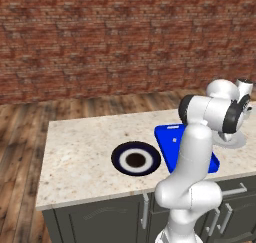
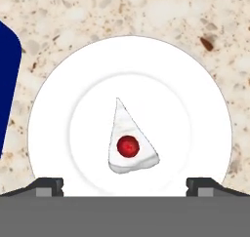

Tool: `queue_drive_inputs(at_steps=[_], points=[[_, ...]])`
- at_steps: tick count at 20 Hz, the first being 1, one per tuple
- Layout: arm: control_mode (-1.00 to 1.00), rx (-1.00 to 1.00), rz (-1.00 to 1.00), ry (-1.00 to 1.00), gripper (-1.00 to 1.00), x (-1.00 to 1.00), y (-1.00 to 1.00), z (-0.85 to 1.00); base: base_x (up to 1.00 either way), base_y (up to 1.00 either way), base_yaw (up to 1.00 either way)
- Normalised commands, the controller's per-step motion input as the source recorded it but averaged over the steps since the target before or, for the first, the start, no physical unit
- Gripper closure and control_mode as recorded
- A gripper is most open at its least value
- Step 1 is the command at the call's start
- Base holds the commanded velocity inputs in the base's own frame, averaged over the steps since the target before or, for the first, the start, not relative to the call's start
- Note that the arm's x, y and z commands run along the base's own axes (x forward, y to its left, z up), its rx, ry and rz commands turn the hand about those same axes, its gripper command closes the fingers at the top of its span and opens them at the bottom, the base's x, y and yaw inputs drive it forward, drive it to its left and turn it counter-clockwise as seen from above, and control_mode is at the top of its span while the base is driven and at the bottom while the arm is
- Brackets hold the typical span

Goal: Move the dessert items from the plate to the tray.

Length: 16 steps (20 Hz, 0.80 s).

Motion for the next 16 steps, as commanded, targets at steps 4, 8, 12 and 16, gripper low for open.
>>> queue_drive_inputs(at_steps=[4, 8, 12, 16], points=[[-1.0, 0.02, 0.0, 0.0, -1.0, 0.0, 0.0, -0.26, 0.0, 0.0, 0.0], [-1.0, 0.03, 0.01, 0.0, -1.0, 0.0, 0.0, -0.35, 0.0, 0.0, 0.0], [-1.0, 0.01, 0.02, 0.0, -1.0, 0.03, 0.0, -0.16, 0.0, 0.0, 0.0], [-1.0, 0.0, 0.01, 0.0, -1.0, 0.04, 0.0, -0.18, 0.0, 0.0, 0.0]])
